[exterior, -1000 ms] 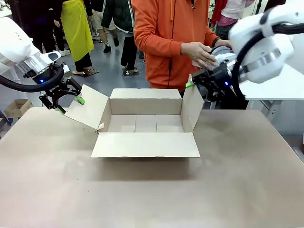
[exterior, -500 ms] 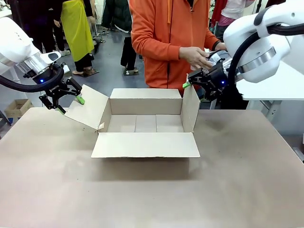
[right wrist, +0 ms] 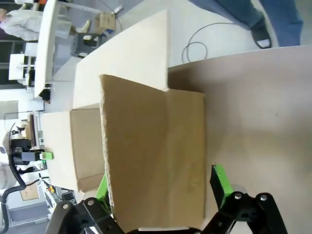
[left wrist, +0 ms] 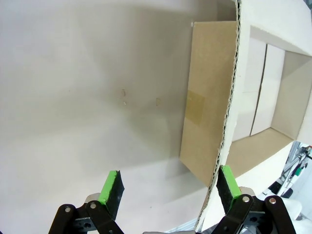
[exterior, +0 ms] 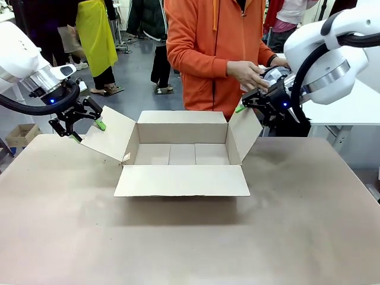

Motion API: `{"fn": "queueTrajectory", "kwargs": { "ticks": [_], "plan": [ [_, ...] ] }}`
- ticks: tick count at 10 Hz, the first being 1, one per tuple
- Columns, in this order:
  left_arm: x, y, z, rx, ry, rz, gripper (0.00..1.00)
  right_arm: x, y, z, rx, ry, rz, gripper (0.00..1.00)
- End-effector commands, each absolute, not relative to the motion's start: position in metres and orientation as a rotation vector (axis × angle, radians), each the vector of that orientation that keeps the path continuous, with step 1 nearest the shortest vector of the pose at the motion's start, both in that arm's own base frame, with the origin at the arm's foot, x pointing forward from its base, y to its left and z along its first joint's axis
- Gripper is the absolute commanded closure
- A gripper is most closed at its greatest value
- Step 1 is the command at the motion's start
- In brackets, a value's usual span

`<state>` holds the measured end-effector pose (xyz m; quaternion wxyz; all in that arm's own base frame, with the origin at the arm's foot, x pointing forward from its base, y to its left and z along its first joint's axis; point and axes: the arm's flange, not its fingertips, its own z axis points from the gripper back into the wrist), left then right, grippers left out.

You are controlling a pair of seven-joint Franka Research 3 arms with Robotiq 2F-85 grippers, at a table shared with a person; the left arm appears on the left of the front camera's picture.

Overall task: Pack the gift set into the box.
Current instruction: Place both hands on the side flaps of the Package Box and spread them outward, then lift both hands away from the flaps of the Package Box.

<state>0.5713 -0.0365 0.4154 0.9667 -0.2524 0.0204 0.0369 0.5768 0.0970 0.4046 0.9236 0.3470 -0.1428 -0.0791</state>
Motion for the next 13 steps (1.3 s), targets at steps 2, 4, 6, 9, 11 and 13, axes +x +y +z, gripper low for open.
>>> {"fn": "queueTrajectory", "kwargs": {
  "ticks": [2,4,6,9,11,13],
  "plan": [
    [0.569,-0.036,0.418,-0.495,0.042,0.084,0.00,0.567,0.084,0.403,0.639,-0.225,-0.182,0.00],
    [0.569,-0.036,0.418,-0.495,0.042,0.084,0.00,0.569,0.076,0.387,0.628,-0.189,-0.221,0.00],
    [0.569,-0.036,0.418,-0.495,0.042,0.084,0.00,0.569,0.080,0.390,0.656,-0.240,-0.170,0.00],
    [0.569,-0.036,0.418,-0.495,0.042,0.084,0.00,0.569,0.080,0.390,0.656,-0.240,-0.170,0.00],
    [0.569,-0.036,0.418,-0.495,0.042,0.084,0.00,0.569,0.080,0.390,0.656,-0.240,-0.170,0.00],
    [0.569,-0.036,0.418,-0.495,0.042,0.084,0.00,0.569,0.080,0.390,0.656,-0.240,-0.170,0.00]
  ]
}}
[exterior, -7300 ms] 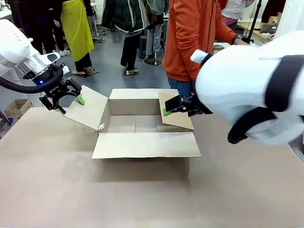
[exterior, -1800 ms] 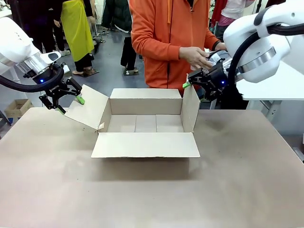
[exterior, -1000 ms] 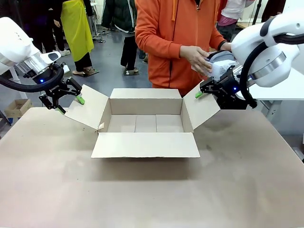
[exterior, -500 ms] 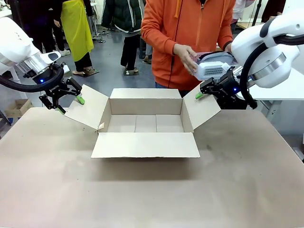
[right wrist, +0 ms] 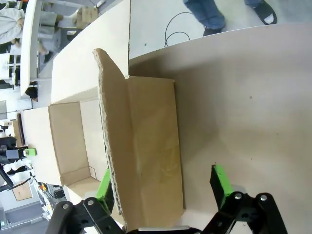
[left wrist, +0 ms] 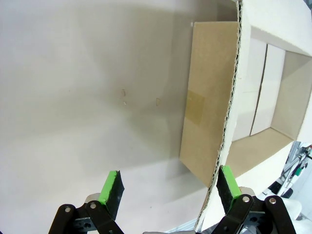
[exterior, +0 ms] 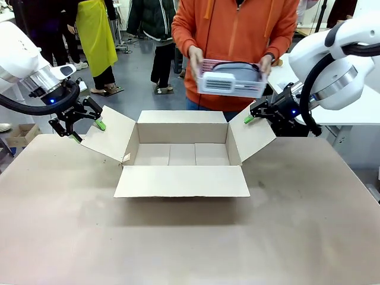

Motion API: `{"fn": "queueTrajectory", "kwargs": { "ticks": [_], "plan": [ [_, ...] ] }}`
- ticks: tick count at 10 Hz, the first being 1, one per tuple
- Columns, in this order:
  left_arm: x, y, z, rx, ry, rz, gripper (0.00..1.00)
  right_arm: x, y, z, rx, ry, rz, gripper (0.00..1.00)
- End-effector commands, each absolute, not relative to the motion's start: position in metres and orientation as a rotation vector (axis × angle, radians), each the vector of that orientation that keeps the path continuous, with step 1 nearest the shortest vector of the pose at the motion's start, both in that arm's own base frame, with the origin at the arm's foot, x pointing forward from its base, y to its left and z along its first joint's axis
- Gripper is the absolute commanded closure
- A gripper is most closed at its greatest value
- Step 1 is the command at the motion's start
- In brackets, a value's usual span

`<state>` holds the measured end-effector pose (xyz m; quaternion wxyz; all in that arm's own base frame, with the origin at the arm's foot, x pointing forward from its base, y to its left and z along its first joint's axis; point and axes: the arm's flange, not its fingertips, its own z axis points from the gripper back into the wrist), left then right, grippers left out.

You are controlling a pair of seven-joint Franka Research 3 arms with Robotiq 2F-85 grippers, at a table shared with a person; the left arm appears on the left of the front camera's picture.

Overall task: Pack the gift set into the box.
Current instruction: Lift both hands away from the flaps of the Package Box.

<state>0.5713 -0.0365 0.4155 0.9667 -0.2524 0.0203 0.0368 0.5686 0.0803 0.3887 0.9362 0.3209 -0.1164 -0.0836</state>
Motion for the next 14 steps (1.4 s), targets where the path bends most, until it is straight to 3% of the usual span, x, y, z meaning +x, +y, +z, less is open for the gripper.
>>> {"fn": "queueTrajectory", "kwargs": {
  "ticks": [1,14],
  "plan": [
    [0.5692,-0.0363,0.4176,-0.495,0.042,0.084,0.00,0.5688,0.0802,0.3897,0.656,-0.240,-0.170,0.00],
    [0.5692,-0.0363,0.4176,-0.495,0.042,0.084,0.00,0.5688,0.0802,0.3897,0.656,-0.240,-0.170,0.00]
  ]
}}
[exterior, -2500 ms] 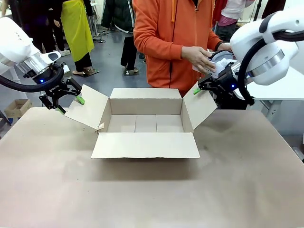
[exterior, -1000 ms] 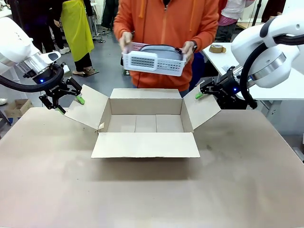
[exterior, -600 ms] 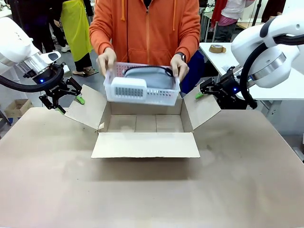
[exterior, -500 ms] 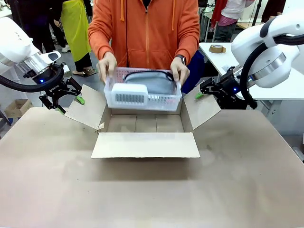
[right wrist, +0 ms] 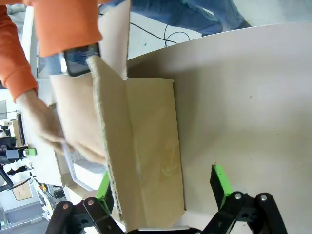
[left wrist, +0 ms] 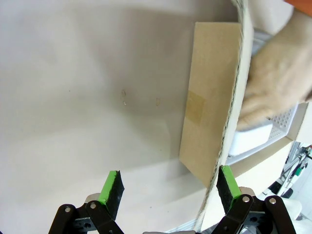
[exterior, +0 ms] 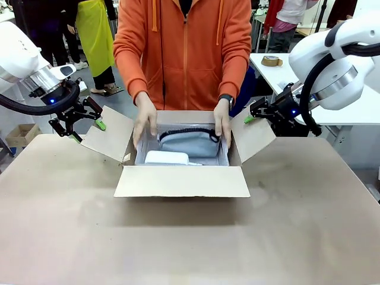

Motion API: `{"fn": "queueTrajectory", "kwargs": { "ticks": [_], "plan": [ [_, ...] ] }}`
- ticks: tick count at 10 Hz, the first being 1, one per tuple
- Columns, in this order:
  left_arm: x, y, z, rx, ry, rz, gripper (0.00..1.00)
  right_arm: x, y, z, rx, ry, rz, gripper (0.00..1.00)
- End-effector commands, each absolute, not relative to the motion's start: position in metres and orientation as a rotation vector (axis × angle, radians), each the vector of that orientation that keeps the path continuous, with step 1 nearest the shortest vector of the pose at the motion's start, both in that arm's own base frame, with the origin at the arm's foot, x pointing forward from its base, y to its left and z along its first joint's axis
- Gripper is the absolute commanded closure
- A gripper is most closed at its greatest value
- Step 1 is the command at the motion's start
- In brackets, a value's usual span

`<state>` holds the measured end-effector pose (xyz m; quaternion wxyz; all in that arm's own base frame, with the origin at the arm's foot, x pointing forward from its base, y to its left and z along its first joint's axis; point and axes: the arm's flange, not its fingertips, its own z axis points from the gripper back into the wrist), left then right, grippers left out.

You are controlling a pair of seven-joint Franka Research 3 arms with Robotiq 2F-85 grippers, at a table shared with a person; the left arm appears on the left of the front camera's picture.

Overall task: Pack the gift set into the box.
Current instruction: Lift both hands away from the flaps of the Package Box.

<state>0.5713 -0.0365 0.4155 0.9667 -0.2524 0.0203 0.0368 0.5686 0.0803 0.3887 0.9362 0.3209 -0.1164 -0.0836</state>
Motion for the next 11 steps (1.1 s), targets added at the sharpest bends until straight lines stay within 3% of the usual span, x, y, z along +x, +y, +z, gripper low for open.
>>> {"fn": "queueTrajectory", "kwargs": {
  "ticks": [1,7,8,9,10,11],
  "plan": [
    [0.569,-0.036,0.418,-0.495,0.042,0.084,0.00,0.569,0.080,0.390,0.656,-0.240,-0.170,0.00],
    [0.571,-0.037,0.415,-0.510,0.041,0.074,0.00,0.569,0.080,0.389,0.656,-0.238,-0.171,0.00],
    [0.559,-0.017,0.450,-0.749,0.178,-0.055,0.00,0.560,0.062,0.416,0.903,-0.157,-0.034,0.00],
    [0.546,0.027,0.482,-1.019,0.246,-0.123,0.00,0.550,0.018,0.444,1.135,-0.140,-0.060,0.00],
    [0.530,0.079,0.498,-1.286,0.286,-0.187,0.00,0.534,-0.031,0.460,1.254,-0.243,-0.088,0.00],
    [0.511,0.131,0.495,-1.495,0.290,-0.392,0.00,0.508,-0.081,0.465,1.392,-0.380,-0.099,0.00]
  ]
}}
